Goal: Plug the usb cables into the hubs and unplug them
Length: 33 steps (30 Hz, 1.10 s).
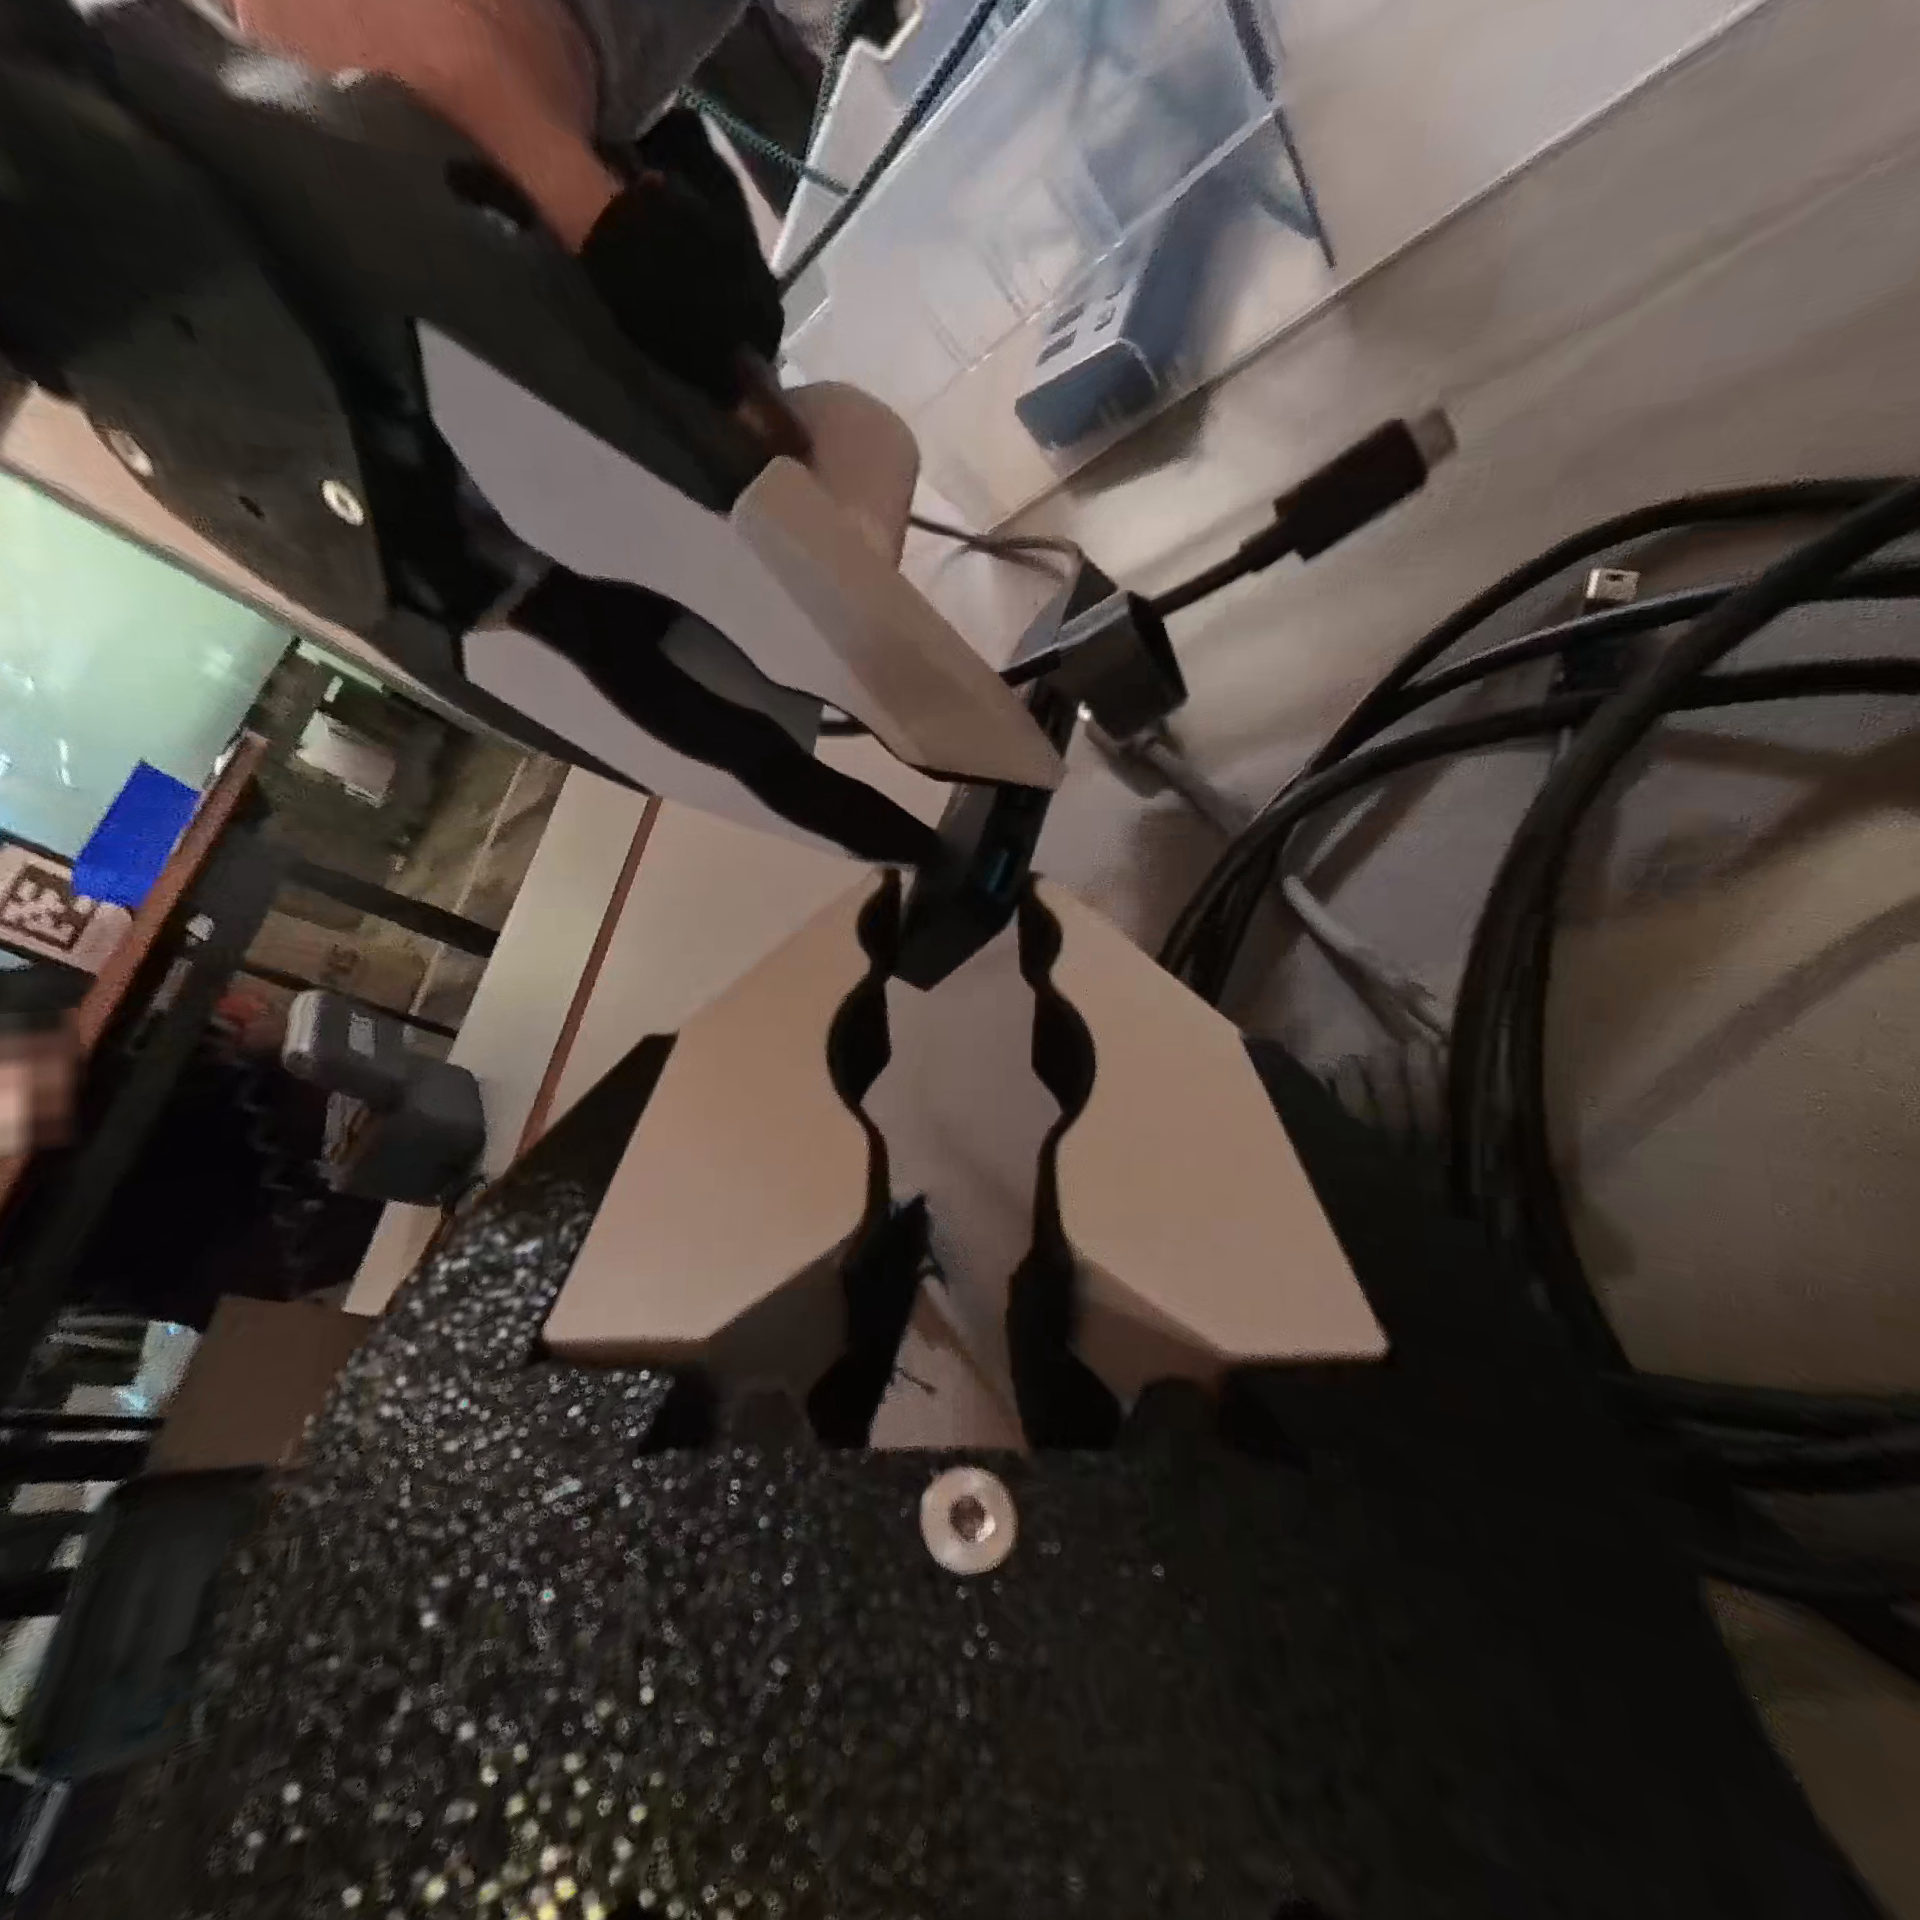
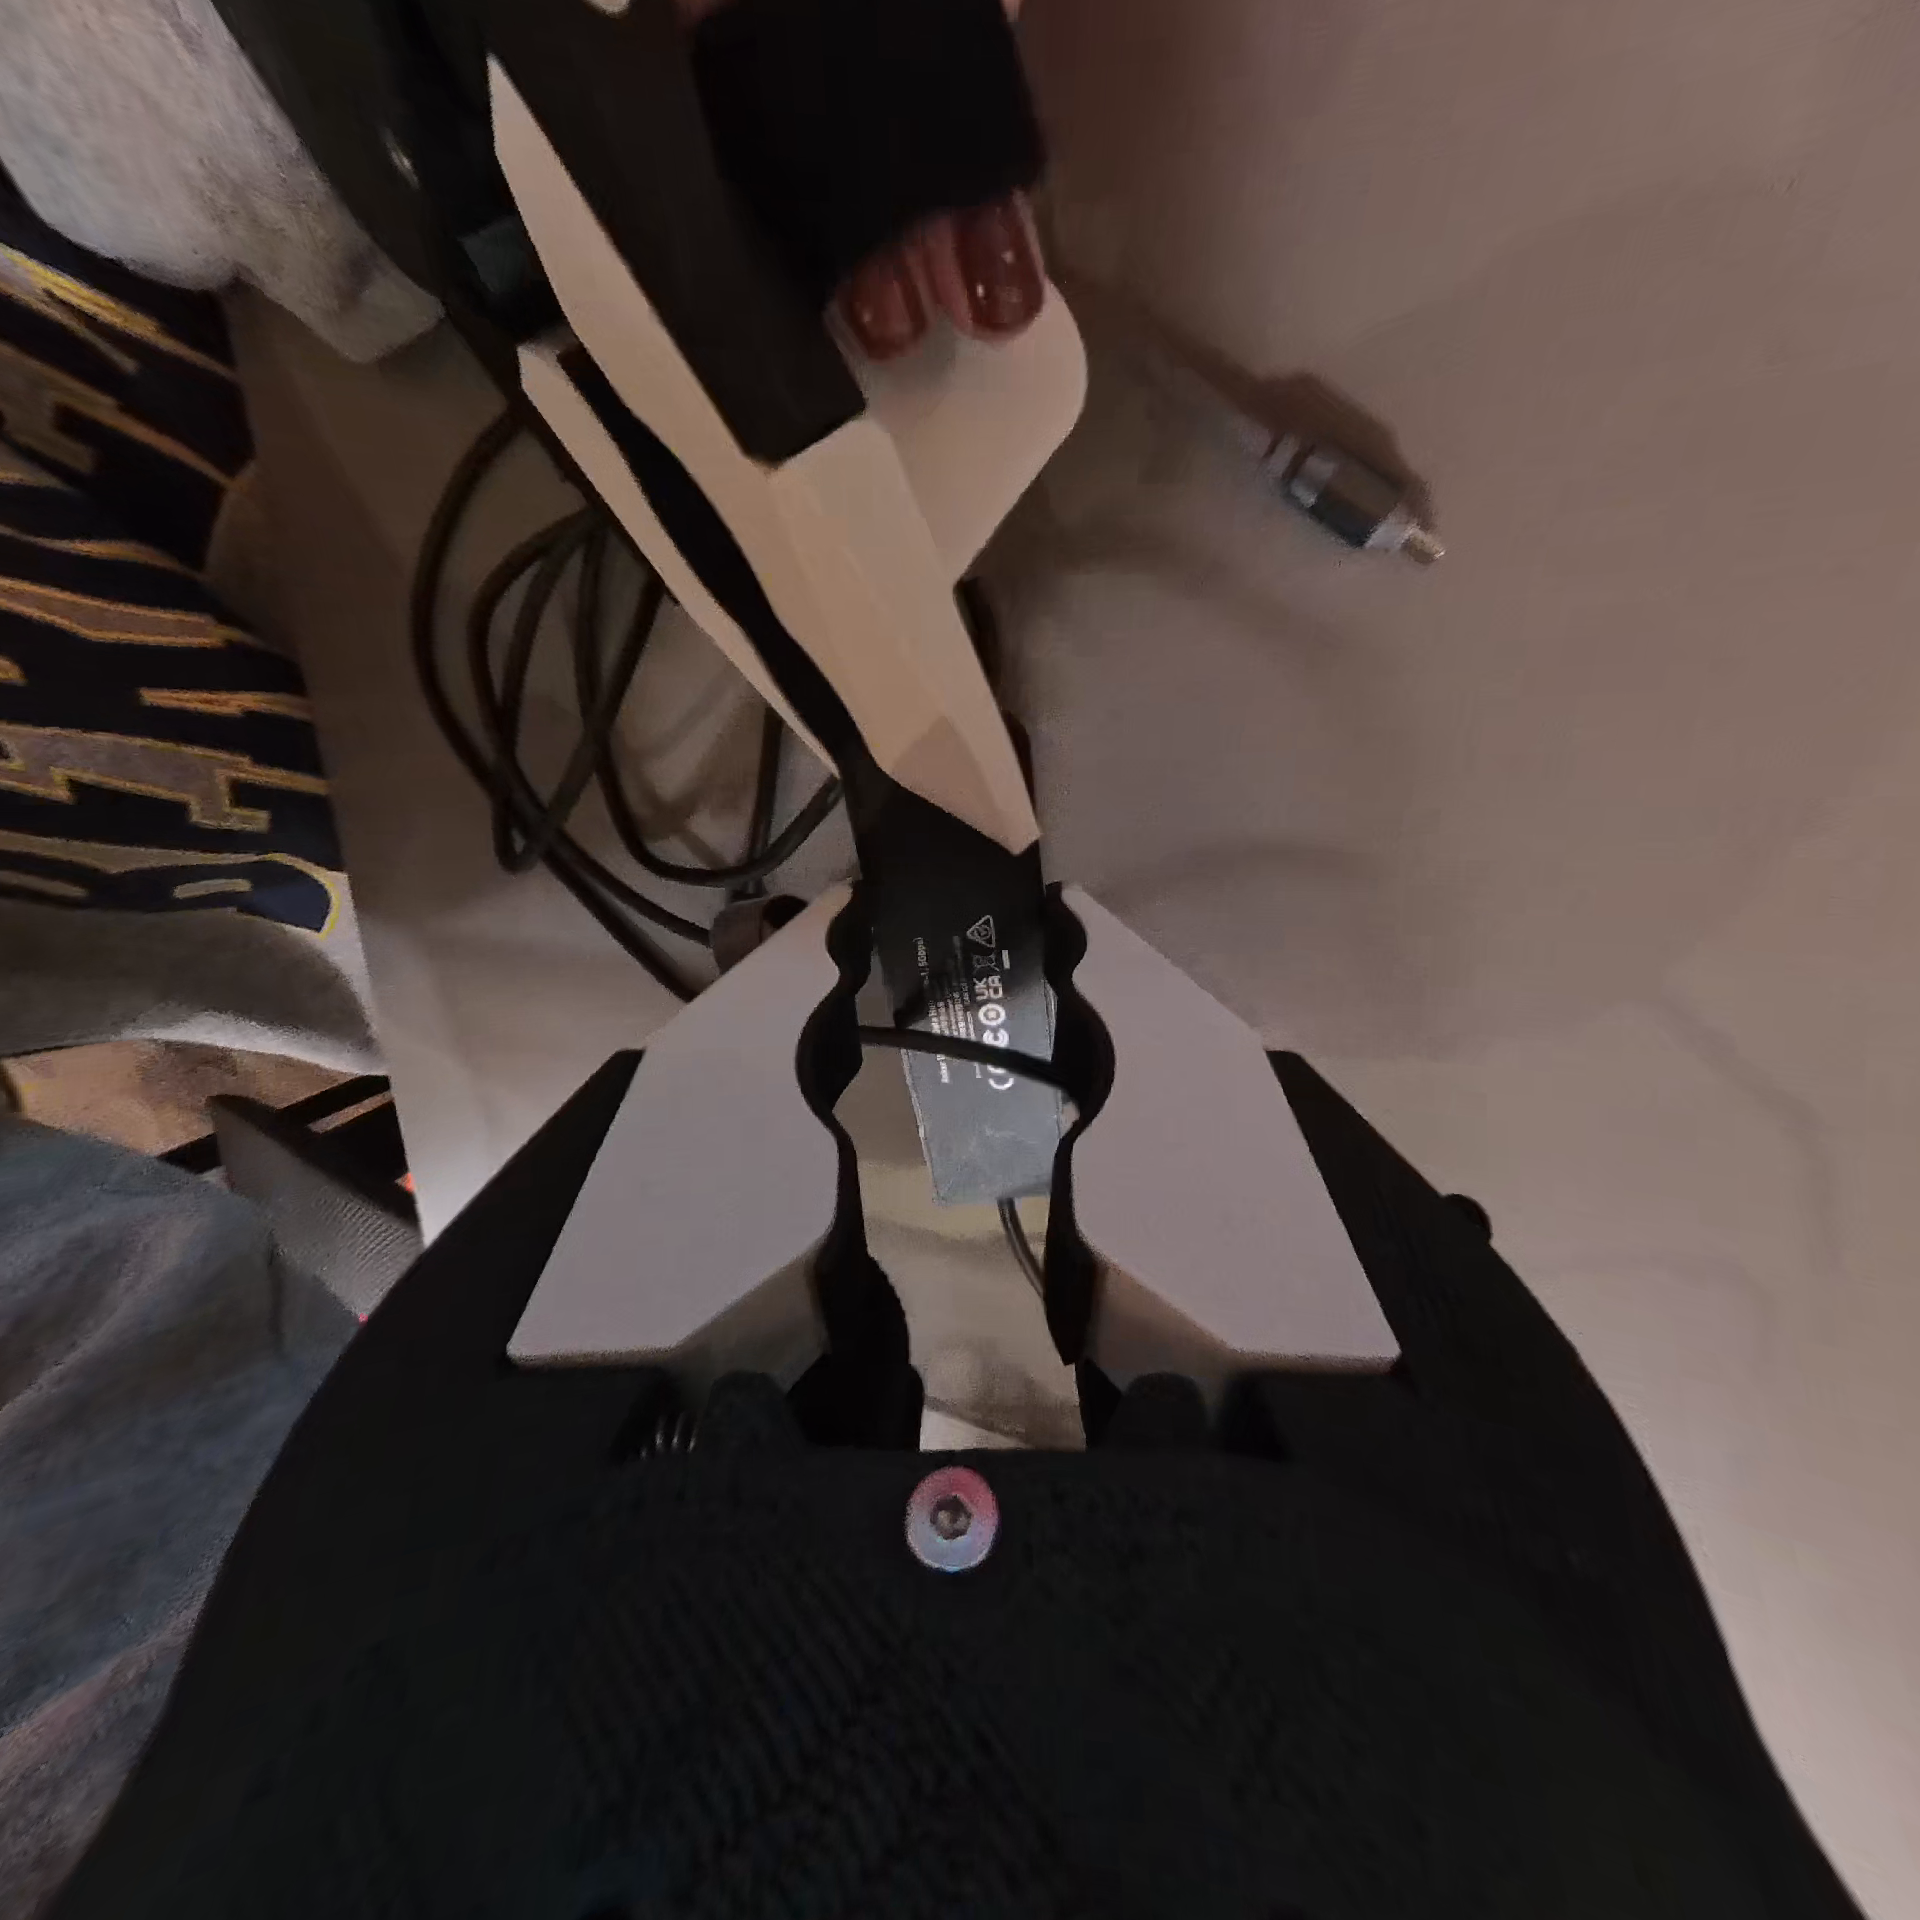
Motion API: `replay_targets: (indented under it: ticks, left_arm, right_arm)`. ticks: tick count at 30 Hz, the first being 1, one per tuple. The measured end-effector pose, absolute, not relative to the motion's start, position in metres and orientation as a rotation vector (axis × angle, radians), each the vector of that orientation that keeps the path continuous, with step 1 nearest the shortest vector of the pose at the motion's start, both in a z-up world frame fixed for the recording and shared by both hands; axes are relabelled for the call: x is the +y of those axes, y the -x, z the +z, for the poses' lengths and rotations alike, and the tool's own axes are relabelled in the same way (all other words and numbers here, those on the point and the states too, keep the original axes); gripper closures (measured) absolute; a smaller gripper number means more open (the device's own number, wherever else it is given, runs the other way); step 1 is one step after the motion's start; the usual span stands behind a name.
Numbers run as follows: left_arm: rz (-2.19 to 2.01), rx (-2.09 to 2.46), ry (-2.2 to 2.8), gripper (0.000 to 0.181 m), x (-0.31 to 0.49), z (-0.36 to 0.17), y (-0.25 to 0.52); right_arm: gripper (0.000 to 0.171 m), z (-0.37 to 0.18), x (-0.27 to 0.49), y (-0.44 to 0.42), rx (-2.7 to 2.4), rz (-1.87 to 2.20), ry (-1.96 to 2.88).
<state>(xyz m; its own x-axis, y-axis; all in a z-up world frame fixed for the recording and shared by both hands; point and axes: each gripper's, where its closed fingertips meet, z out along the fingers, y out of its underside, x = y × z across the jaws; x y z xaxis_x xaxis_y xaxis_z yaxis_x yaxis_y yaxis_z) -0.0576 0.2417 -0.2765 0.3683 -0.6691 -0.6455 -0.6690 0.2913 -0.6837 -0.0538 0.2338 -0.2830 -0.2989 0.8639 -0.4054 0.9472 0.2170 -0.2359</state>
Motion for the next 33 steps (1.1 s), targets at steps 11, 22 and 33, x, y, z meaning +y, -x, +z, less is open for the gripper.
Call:
replay_targets:
  ticks: [11,22,33]
  left_arm:
    - [-0.017,1.127,1.694,0.172,0.262,-0.284,0.090]
    - [-0.003,1.041,1.788,0.172,0.268,-0.286,0.115]
    - [0.058,1.222,1.711,0.172,0.256,-0.296,0.106]
  right_arm:
    - [0.105,-0.275,0.273,0.078,2.579,-0.654,-2.237]
    - [0.143,-0.258,0.297,0.072,3.111,0.326,-2.464]
    - [0.161,-0.230,0.352,0.019,2.515,0.381,-3.185]
